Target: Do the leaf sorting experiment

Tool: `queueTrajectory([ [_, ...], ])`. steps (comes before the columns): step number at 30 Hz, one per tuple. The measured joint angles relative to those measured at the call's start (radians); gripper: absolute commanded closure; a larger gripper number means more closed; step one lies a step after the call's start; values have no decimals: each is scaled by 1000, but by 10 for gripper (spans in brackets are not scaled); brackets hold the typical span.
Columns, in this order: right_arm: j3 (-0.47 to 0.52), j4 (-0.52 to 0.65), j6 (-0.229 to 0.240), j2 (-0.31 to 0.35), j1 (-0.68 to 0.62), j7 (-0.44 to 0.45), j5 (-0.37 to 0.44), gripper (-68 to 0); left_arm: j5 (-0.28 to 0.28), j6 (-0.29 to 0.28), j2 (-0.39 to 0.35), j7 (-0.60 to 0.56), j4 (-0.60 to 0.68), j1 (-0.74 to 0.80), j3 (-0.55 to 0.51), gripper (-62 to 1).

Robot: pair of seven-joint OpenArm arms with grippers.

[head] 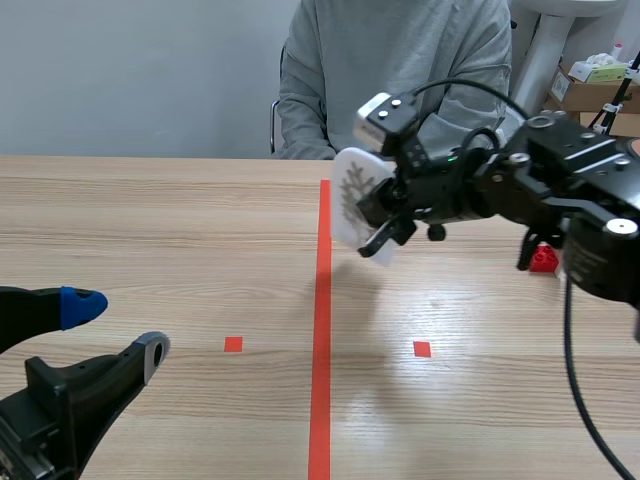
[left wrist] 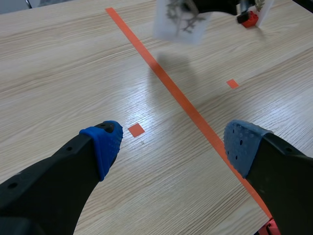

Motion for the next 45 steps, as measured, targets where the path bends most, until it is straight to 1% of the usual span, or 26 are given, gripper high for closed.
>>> queueTrajectory([
  [2, 63, 60, -4, 42, -57, -29, 46, -18, 0, 0, 0, 0, 0, 0, 0, -454],
  [4, 127, 103, -5, 73, -117, -43, 68, -18, 0, 0, 0, 0, 0, 0, 0, -454],
  [5, 160, 118, -13, 84, -149, -53, 81, -18, 0, 0, 0, 0, 0, 0, 0, -454],
  [7, 228, 135, -19, 95, -205, -57, 88, -18, 0, 0, 0, 0, 0, 0, 0, -454],
  [9, 296, 137, -19, 99, -251, -60, 117, -18, 0, 0, 0, 0, 0, 0, 0, -454],
  [12, 391, 137, -21, 98, -296, -60, 120, -18, 0, 0, 0, 0, 0, 0, 0, -454],
  [13, 417, 137, -37, 98, -305, -60, 120, -18, 0, 0, 0, 0, 0, 0, 0, -454],
  [15, 457, 137, -90, 98, -312, -57, 119, -17, 0, 0, 0, 0, 0, 0, 0, -454],
  [17, 491, 132, -103, 98, -314, -39, 99, -17, 0, 0, 0, 0, 0, 0, 0, -454],
  [19, 513, 114, -103, 98, -311, -24, 78, -17, 0, 0, 0, 0, 0, 0, 0, -454],
  [23, 521, 57, -111, 98, -309, 16, 53, -17, 0, 0, 0, 0, 0, 0, 0, -454],
  [24, 521, 42, -113, 98, -309, 20, 40, -17, 0, 0, 0, 0, 0, 0, 0, -454],
  [29, 521, -15, -126, 98, -309, 23, 33, -26, 0, 0, 0, 0, 0, 0, 0, -454],
  [32, 521, -16, -126, 98, -312, 23, 34, -84, 0, 0, 0, 0, 0, 0, 0, -454],
  [38, 540, -16, -129, 98, -311, 19, 34, -233, 0, 0, 0, 0, 0, 0, 0, -454],
  [40, 541, -16, -129, 98, -311, 19, 34, -296, 0, 0, 0, 0, 0, 0, 0, -454],
  [43, 541, -16, -129, 98, -311, 19, 34, -415, 0, 0, 0, 0, 0, 0, 0, -454],
  [45, 541, -16, -129, 98, -311, 19, 22, -461, 0, 0, 0, 0, 0, 0, 0, -454],
])
